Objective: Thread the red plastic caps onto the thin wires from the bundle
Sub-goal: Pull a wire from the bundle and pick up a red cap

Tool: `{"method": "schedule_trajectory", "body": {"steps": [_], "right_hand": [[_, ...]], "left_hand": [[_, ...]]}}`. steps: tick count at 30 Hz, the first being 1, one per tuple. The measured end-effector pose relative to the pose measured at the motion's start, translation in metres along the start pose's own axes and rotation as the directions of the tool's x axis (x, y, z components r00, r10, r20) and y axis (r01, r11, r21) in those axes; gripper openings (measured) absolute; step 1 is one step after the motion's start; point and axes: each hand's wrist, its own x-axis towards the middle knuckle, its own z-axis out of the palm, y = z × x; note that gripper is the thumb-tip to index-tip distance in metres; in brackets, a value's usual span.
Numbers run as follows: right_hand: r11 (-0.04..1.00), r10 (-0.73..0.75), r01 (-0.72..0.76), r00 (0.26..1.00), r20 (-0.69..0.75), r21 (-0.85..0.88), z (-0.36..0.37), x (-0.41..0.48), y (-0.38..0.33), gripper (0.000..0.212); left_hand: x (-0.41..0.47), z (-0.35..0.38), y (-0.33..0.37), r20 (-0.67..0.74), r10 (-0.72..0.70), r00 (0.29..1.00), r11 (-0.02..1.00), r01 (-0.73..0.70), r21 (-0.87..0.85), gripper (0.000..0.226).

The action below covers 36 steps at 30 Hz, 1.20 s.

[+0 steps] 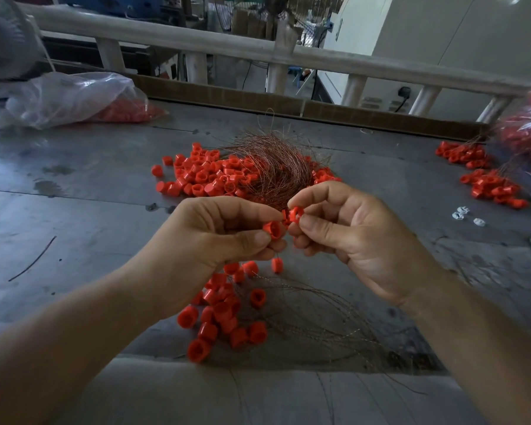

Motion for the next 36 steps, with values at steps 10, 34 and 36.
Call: {"method": "schedule_trajectory", "body": {"steps": [10,34,36], "right_hand": [[0.987,-0.076,0.067,0.995,-0.057,-0.148,0.004,0.001,0.006,0.021],[0.873,-0.308,0.252,0.949,-0.071,-0.419,0.017,-0.006,0.011,0.021],[0.871,-0.304,0.248,0.950,-0.071,-0.424,0.017,-0.006,0.010,0.022]], "left_hand": [[0.000,0.000,0.000,-0.017,0.007,1.000,1.000,-0.006,0.015,0.028],[0.002,0.002,-0.005,-0.045,-0.031,0.998,0.996,0.035,0.078,0.026],[0.002,0.002,-0.005,-0.045,-0.037,0.998,0.995,0.041,0.086,0.026]]}}
